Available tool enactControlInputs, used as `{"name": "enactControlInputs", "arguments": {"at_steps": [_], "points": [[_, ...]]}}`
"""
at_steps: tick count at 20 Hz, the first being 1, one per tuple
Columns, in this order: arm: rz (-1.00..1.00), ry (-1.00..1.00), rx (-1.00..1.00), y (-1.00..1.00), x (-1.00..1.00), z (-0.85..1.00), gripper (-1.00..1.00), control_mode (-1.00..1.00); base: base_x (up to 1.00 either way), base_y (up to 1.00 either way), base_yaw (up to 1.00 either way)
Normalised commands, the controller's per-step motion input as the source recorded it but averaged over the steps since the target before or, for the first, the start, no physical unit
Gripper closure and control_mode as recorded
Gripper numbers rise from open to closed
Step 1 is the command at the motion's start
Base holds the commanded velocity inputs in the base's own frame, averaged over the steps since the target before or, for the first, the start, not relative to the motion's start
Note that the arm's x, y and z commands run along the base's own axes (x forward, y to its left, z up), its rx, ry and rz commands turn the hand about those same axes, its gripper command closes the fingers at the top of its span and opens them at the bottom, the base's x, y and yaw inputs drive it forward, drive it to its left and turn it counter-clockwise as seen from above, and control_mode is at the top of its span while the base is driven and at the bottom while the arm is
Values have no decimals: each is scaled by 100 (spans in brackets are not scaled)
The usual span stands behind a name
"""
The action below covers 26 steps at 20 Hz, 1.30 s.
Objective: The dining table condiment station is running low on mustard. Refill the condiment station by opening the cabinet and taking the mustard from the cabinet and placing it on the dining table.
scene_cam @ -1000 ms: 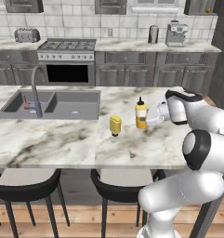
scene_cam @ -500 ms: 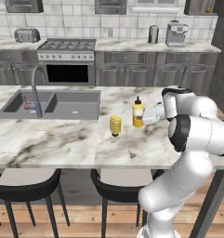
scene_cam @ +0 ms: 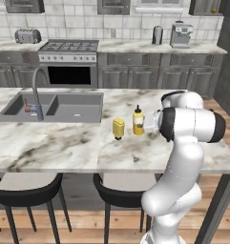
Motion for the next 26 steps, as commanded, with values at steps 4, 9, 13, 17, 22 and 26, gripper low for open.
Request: {"name": "enactControlInputs", "arguments": {"at_steps": [4,9,13,17,22,26], "points": [[9,0,0,0,29,-46,100,-100,0,0,0],[10,-1,0,0,28,-42,100,-100,0,0,0],[10,-3,0,0,23,-38,100,-100,0,0,0],[11,-3,0,0,21,-37,100,-100,0,0,0],[11,-2,0,0,21,-38,100,-100,0,0,0],[9,-2,0,0,14,-38,-100,-100,0,0,0]]}}
